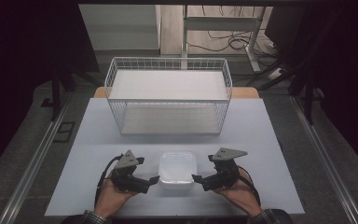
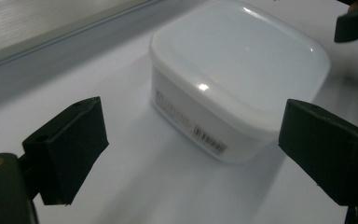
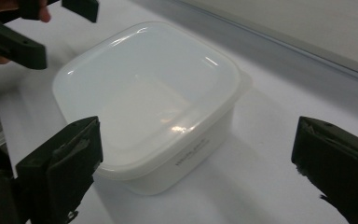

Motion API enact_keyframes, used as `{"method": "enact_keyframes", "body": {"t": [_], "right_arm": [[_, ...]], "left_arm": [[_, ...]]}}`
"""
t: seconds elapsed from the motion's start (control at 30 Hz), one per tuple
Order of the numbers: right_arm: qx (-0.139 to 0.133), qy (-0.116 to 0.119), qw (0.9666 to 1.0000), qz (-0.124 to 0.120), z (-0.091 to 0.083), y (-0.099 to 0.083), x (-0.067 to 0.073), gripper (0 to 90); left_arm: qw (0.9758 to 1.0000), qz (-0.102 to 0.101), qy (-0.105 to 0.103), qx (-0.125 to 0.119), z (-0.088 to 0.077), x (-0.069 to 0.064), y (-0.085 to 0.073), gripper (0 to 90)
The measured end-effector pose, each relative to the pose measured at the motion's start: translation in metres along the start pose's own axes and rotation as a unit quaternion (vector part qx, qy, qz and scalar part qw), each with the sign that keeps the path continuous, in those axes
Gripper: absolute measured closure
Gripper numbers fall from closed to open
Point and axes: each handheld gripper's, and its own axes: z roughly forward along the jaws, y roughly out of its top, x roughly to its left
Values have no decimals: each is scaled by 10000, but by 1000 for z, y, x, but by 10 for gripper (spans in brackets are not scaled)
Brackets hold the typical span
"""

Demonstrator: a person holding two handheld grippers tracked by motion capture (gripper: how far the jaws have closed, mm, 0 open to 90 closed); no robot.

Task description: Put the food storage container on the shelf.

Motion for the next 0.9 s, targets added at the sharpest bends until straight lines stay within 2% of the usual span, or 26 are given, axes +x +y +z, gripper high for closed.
{"method": "enact_keyframes", "body": {"t": [0.17,0.23,0.33,0.4,0.43,0.47,0.5,0.57,0.6,0.67,0.7,0.73,0.83,0.9], "right_arm": [[102,208,9997,26,6,8,2,55],[176,179,9997,-19,11,14,3,55],[222,115,9997,-7,17,18,1,54],[300,176,9994,64,21,17,0,51],[349,208,9992,60,23,15,0,46],[349,208,9992,60,23,15,0,46],[471,224,9986,80,25,11,2,46],[484,273,9983,191,25,10,1,50],[505,298,9979,266,25,10,1,67],[554,463,9964,450,24,9,0,143],[609,674,9943,557,23,7,0,174],[642,695,9938,577,22,6,1,181],[708,655,9925,754,19,4,6,242],[701,562,9928,793,13,4,9,337]], "left_arm": [[9998,158,-92,31,14,-1,22,88],[9997,199,-98,63,21,-1,28,87],[9996,178,-136,156,31,1,29,82],[9993,189,-117,285,36,1,25,72],[9995,107,-165,236,36,2,22,65],[9995,107,-165,236,36,2,22,74],[9990,-86,-355,242,35,4,19,77],[9982,-187,-515,229,35,4,16,96],[9973,-263,-646,233,34,3,14,116],[9958,-426,-769,272,33,-1,11,158],[9955,-470,-764,308,32,-3,10,170],[9953,-526,-732,344,30,-6,10,177],[9946,-711,-617,448,26,-12,9,219],[9953,-729,-482,423,20,-16,10,288]]}}
